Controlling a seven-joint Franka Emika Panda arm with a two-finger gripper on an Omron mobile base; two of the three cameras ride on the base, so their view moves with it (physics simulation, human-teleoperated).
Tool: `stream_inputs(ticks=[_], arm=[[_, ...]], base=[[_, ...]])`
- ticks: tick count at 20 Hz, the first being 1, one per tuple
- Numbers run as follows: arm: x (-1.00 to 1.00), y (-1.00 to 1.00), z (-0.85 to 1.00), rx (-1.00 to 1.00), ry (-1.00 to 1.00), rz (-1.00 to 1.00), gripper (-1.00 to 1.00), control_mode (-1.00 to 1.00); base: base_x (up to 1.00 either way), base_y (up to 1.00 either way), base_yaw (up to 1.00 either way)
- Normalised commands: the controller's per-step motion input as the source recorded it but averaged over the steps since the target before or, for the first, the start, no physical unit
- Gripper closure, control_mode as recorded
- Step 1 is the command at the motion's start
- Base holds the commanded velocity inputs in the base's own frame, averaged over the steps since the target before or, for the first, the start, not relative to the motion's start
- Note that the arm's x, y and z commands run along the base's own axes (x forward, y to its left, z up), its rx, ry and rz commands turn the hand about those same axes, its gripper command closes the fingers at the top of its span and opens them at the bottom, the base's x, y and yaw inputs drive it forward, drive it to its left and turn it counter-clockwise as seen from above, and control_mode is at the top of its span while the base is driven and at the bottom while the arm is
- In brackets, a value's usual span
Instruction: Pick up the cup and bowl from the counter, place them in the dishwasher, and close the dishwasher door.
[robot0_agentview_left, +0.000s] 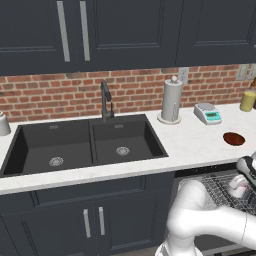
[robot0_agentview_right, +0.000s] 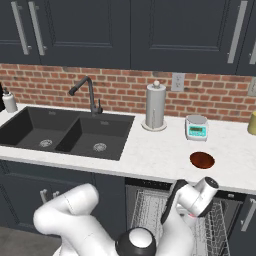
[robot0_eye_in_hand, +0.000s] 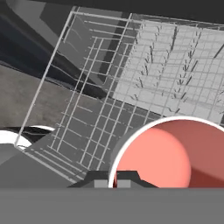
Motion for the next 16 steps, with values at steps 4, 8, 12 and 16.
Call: stream_inputs(ticks=[4, 8, 12, 16], arm=[[0.37, 0.03, -0.40, 0.00, 0.00, 0.00, 1.00, -1.00], [0.35, 0.03, -0.44, 0.00, 0.01, 0.00, 1.00, -1.00], [0.16, 0.00, -0.53, 0.00, 0.03, -0.01, 1.00, -1.00], [0.00, 0.00, -0.67, 0.00, 0.05, -0.02, 1.00, -1.00]], base=[[0.00, 0.00, 0.00], [0.00, 0.00, 0.00], [0.00, 0.00, 0.00], [0.00, 0.00, 0.00]])
